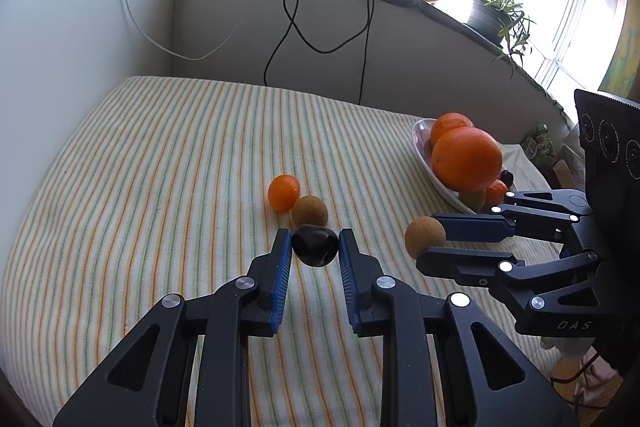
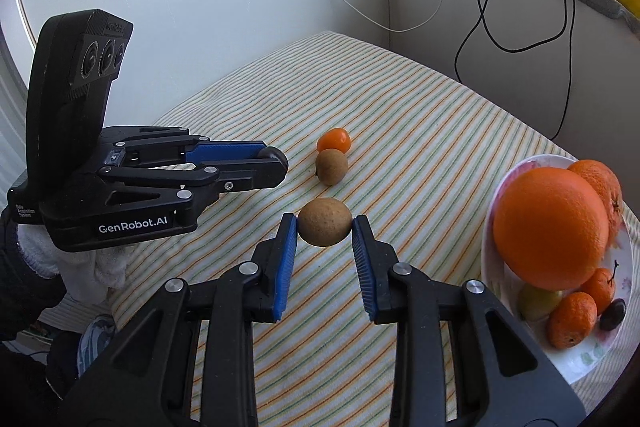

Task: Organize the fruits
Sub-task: 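Close the left tool on a dark round fruit while the right tool closes around a brown kiwi, then carry the dark fruit with the left tool while the right tool carries the kiwi over the plate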

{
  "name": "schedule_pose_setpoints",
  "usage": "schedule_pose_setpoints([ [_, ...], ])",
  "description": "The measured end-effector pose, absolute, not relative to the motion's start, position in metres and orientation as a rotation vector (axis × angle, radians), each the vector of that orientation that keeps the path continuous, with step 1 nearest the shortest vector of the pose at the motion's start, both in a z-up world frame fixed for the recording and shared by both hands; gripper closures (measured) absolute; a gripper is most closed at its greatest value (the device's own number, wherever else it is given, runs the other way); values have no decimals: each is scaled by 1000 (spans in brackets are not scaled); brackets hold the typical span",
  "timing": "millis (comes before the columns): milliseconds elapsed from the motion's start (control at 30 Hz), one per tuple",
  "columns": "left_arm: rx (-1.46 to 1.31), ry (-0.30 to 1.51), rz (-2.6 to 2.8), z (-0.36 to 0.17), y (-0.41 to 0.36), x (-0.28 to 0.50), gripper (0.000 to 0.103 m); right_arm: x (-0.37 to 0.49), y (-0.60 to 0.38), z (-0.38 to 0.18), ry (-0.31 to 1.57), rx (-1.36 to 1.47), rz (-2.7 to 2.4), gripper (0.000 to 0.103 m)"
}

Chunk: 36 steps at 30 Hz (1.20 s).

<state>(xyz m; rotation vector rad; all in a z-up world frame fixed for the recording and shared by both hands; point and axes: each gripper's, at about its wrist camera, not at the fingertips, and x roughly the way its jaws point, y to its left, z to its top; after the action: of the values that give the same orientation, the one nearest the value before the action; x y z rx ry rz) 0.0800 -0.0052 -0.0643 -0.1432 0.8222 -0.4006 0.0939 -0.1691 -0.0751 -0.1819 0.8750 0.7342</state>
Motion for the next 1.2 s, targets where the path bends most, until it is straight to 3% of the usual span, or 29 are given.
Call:
schedule_pose_setpoints([
  [1200,-102,774,-665,-35,-137,73,81,75,-333,-33,798,-25,467,73],
])
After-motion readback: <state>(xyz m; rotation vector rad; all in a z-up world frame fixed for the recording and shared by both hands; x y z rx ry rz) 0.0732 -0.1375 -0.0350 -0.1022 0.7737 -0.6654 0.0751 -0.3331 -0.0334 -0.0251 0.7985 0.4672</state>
